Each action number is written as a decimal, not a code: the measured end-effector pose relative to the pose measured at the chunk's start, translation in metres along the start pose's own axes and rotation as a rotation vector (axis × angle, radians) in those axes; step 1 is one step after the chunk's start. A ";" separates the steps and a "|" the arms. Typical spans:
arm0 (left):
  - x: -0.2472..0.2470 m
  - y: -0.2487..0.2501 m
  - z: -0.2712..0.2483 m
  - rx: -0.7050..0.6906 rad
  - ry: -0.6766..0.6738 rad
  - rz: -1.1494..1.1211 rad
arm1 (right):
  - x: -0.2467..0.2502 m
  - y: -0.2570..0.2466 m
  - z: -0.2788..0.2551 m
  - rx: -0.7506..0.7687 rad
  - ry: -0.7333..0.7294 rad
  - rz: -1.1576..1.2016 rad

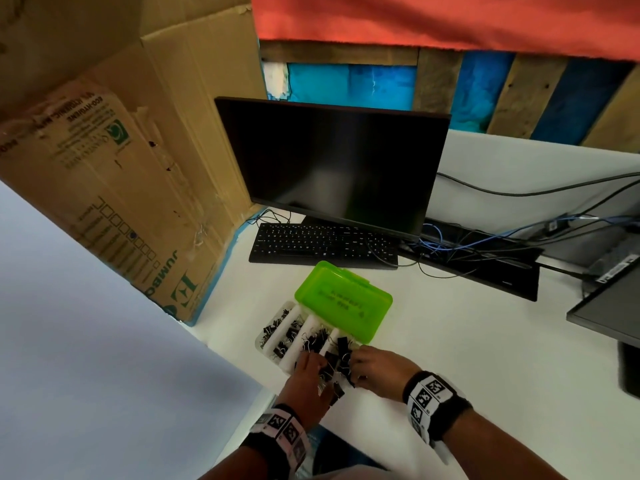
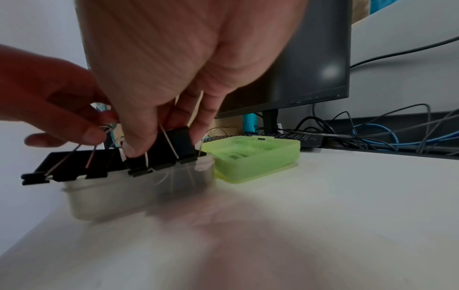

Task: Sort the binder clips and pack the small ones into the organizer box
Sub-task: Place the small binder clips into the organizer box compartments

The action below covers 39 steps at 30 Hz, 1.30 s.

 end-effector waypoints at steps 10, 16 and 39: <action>-0.014 -0.008 0.001 0.064 -0.152 0.041 | 0.001 -0.021 0.012 0.034 -0.088 -0.017; -0.013 -0.007 -0.003 0.047 -0.202 0.023 | -0.007 -0.018 0.017 -0.026 -0.156 -0.083; 0.006 -0.008 -0.002 0.000 -0.114 -0.005 | 0.015 -0.010 0.044 -0.237 -0.114 0.070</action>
Point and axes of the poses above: each hand's wrist, its own z-axis towards the middle knuckle, its own x-axis out of the back of the hand, y = z × x, the point moved 10 cm from there along z, towards the middle knuckle, and after that the axes turned 2 degrees about z, right-handed, at the moved point
